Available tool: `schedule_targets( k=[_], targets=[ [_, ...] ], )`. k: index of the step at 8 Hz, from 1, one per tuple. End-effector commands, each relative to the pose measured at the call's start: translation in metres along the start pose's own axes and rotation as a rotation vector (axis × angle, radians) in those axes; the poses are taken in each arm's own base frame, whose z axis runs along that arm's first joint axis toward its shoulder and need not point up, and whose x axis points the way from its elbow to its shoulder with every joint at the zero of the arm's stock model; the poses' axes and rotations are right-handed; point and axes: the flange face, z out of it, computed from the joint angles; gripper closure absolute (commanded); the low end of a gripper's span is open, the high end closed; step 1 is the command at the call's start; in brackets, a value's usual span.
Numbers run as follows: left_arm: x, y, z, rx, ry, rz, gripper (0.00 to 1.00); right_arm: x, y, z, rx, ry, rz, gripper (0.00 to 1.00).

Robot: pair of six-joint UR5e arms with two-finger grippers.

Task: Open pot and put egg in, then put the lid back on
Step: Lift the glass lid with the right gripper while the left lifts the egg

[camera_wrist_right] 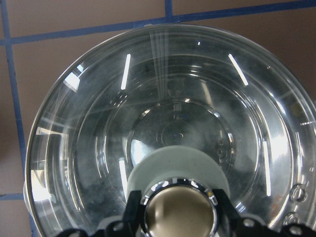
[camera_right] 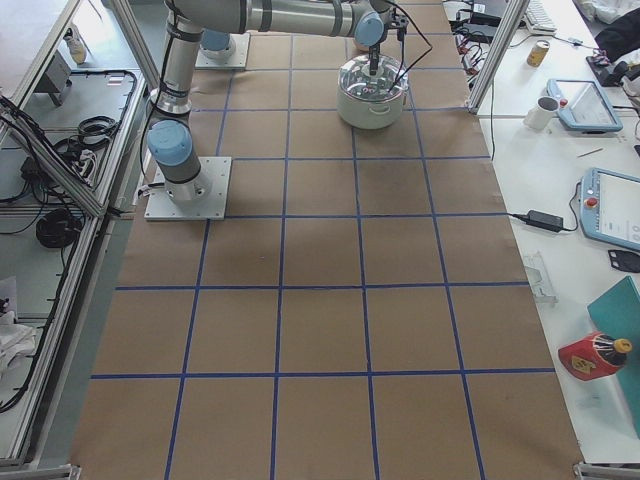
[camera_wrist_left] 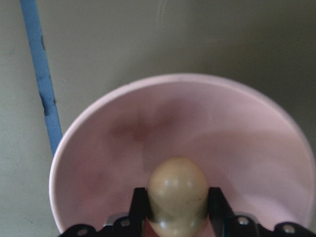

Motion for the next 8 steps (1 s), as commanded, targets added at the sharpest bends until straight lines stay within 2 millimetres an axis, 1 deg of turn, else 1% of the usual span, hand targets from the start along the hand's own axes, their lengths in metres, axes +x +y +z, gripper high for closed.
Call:
schedule_targets(
  k=[1,2,3,4,5,6,7,8],
  targets=[
    [0.000,0.000,-0.003,0.004,-0.001,-0.018,1.00,0.013,-0.002,-0.039,0.051,-0.023,-0.042,1.00],
    [0.000,0.001,-0.004,0.007,0.000,-0.021,1.00,0.033,-0.006,-0.061,0.066,-0.021,-0.077,1.00],
    [-0.001,0.001,-0.019,0.026,-0.008,-0.023,1.00,0.064,-0.011,-0.081,0.057,-0.008,-0.129,1.00],
    [-0.001,0.008,-0.042,0.042,-0.013,-0.037,1.00,0.093,-0.017,-0.099,0.058,0.006,-0.195,1.00],
    [0.001,0.022,-0.069,0.042,-0.011,-0.077,1.00,0.120,-0.022,-0.108,0.050,0.022,-0.226,1.00],
    [0.006,0.034,-0.083,0.022,0.000,-0.103,1.00,0.155,-0.030,-0.108,0.010,0.045,-0.293,1.00],
    [0.025,0.044,-0.103,0.021,0.042,-0.092,1.00,0.202,-0.035,-0.112,-0.056,0.054,-0.348,1.00],
    [0.052,0.049,-0.124,0.027,0.067,-0.123,1.00,0.247,-0.040,-0.124,-0.060,0.054,-0.356,1.00]
  ],
)
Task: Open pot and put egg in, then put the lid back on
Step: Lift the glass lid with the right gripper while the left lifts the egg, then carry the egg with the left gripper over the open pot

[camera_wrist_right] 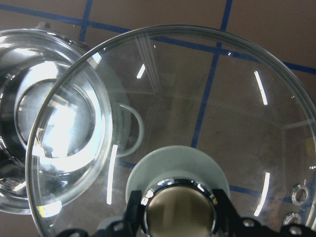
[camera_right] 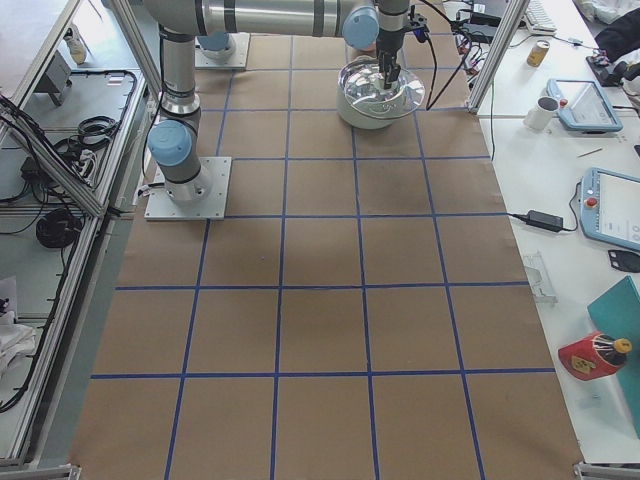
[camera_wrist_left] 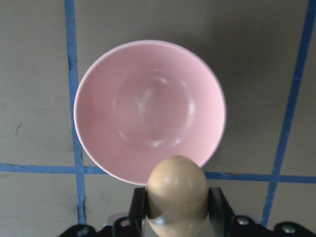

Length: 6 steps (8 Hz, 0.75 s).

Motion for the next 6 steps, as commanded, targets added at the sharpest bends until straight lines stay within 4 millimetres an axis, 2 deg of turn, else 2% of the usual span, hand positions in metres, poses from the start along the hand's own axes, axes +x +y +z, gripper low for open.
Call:
schedule_targets(
  k=[1,2,3,4,5,6],
  targets=[
    [0.090,0.032,-0.061,0.027,0.038,-0.057,1.00,0.114,0.020,-0.015,-0.046,0.004,-0.070,1.00],
    [0.149,0.049,-0.069,0.041,0.034,-0.073,1.00,0.136,0.023,-0.016,-0.054,0.026,-0.094,1.00],
    [0.187,0.060,-0.076,0.059,0.045,-0.075,1.00,0.139,0.026,-0.010,-0.066,0.022,-0.102,1.00],
    [0.221,0.063,-0.096,0.081,0.135,-0.077,1.00,0.142,0.028,-0.004,-0.075,0.020,-0.101,1.00],
    [0.250,0.072,-0.106,0.092,0.148,-0.063,1.00,0.142,0.028,-0.004,-0.072,0.023,-0.134,1.00],
    [0.265,0.075,-0.101,0.089,0.146,-0.041,1.00,0.143,0.027,-0.004,-0.072,0.023,-0.148,1.00]
  ],
)
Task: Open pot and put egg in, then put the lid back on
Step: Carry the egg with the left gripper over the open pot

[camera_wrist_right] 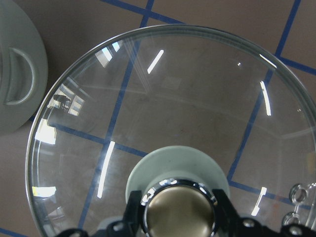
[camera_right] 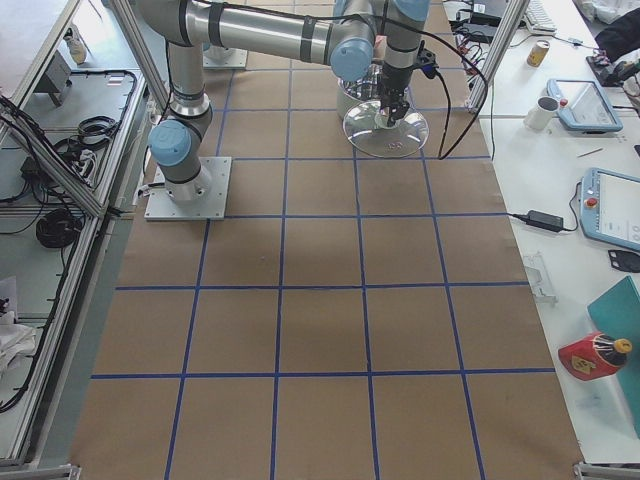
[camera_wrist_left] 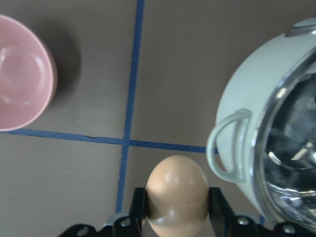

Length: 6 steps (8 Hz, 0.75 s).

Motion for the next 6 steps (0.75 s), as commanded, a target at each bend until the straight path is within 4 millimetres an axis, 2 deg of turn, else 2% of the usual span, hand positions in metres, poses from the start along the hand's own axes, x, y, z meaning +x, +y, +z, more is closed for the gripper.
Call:
schedule_targets(
  k=[1,3,5,6],
  targets=[
    [0.051,0.009,0.009,0.016,0.028,0.044,1.00,0.002,0.001,0.002,-0.002,0.002,-0.033,1.00],
    [0.072,-0.002,0.018,0.092,0.057,0.076,1.00,0.003,0.001,0.003,-0.003,0.002,-0.035,1.00],
    [0.078,-0.014,0.025,0.110,0.071,0.065,1.00,0.004,0.002,0.005,-0.006,0.000,-0.032,1.00],
    [0.083,-0.016,0.038,0.101,0.065,0.069,1.00,0.005,0.003,0.005,-0.007,0.001,-0.030,1.00]
  ],
)
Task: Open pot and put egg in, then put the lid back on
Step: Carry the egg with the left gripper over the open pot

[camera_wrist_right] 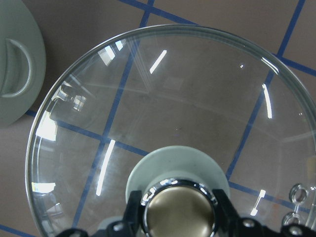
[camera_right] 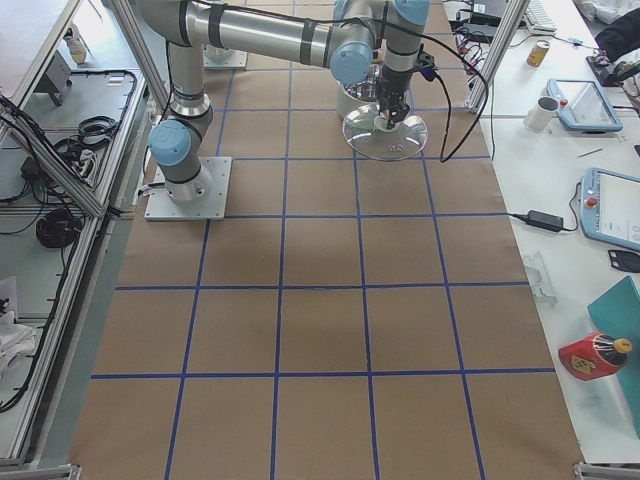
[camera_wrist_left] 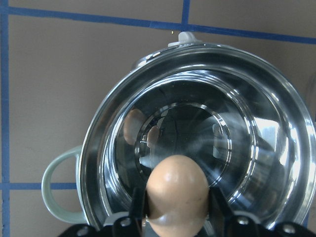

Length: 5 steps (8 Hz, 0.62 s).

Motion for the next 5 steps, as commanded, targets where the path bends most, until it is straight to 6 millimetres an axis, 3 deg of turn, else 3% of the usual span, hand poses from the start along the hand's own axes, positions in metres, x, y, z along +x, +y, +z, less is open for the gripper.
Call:
schedule_targets(
  k=[1,5],
  targets=[
    [0.018,-0.004,0.030,0.002,0.000,0.008,1.00,0.002,0.001,0.000,0.001,0.000,0.004,1.00],
    [0.018,-0.006,0.064,-0.039,-0.018,0.021,1.00,0.002,0.001,0.001,-0.001,-0.003,0.004,1.00]
  ],
)
